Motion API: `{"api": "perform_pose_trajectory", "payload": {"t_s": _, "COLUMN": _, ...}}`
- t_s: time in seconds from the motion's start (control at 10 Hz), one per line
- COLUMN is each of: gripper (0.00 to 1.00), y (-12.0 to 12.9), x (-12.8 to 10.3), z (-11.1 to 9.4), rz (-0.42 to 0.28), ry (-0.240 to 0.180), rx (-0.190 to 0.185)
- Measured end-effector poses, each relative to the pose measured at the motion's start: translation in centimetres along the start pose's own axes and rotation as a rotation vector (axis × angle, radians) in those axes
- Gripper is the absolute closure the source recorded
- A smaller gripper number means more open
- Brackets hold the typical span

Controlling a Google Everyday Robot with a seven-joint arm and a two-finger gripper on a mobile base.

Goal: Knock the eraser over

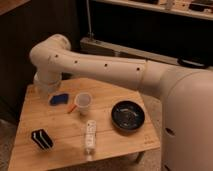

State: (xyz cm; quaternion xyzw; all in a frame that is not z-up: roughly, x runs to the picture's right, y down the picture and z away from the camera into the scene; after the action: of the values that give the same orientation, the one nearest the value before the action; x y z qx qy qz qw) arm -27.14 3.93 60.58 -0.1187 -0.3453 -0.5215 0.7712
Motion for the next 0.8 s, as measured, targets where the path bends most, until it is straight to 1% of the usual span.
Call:
{"api": "perform_pose_trajectory", "payload": {"t_s": 0.2, "gripper": 1.0, "y": -0.3, "x": -4.9, "z": 0.3, "rz": -0.046, "ry": -0.014, "rx": 0.004}}
{"api": "perform_pose_trajectory", "payload": {"t_s": 0.3, "gripper": 1.0, "y": -0.5, "x": -7.4, "z": 0.6, "rz": -0.066, "ry": -0.029, "rx": 0.005}}
{"api": "perform_pose_trajectory", "payload": {"t_s": 0.4, "gripper": 1.0, "y": -0.5, "x": -9.3, "z": 0.9, "rz": -0.079, "ry": -0.052, "rx": 0.007}}
{"api": "perform_pose_trajectory", "payload": {"t_s": 0.5, "gripper": 1.0, "y": -0.1, "x": -10.8, "z": 1.7, "rz": -0.087, "ry": -0.09, "rx": 0.009}}
{"api": "perform_pose_trajectory", "payload": {"t_s": 0.6, "gripper": 1.0, "y": 0.3, "x": -11.6, "z": 2.7, "rz": -0.1, "ry": -0.129, "rx": 0.009}}
{"api": "perform_pose_trajectory", "payload": {"t_s": 0.8, "gripper": 1.0, "y": 1.3, "x": -12.3, "z": 5.3, "rz": -0.124, "ry": -0.202, "rx": 0.004}}
